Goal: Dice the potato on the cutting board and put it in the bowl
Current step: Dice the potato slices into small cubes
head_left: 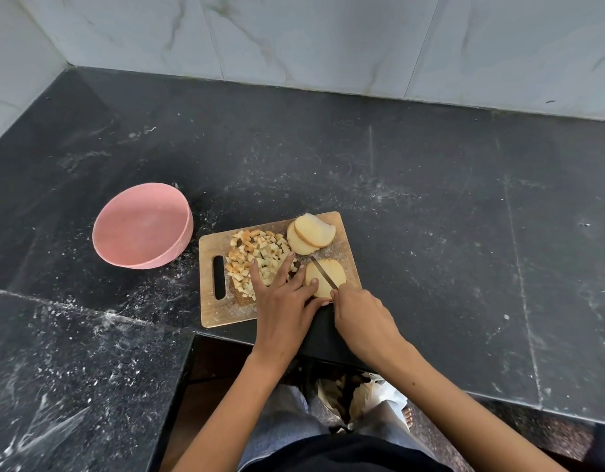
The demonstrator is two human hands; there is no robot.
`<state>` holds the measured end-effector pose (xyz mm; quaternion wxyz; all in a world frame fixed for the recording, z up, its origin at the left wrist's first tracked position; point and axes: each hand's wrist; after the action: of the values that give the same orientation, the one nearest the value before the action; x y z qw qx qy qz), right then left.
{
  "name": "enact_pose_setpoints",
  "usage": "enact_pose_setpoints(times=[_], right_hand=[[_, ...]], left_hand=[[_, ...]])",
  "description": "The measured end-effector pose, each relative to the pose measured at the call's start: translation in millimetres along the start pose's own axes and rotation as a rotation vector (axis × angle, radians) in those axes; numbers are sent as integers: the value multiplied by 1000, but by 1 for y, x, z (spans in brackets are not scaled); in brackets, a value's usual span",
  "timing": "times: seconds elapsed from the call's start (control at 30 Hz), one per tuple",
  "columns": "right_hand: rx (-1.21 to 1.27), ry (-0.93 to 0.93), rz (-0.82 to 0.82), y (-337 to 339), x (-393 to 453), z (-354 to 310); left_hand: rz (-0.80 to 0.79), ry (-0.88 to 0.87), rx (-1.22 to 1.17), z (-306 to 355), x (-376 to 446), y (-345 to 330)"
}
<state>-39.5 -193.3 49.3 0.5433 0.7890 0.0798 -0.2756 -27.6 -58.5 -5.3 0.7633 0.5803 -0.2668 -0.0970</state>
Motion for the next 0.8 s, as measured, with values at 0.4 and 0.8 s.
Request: enact_pose_setpoints(times=[0.4, 0.8], right_hand=[[-137, -61, -60, -8, 5, 4], [-195, -39, -102, -8, -32, 42]], left_hand=[[-23, 40, -3, 5, 2, 2], [-16, 56, 9, 7, 0, 1]])
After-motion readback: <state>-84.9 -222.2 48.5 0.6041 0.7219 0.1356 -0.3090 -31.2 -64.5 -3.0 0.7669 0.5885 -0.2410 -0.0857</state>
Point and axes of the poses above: each hand's wrist, its own x-axis towards the middle knuckle, its own y-axis out of the back of the hand, z = x × y, and after that the axes turned 12 degrees about -y, right-handed
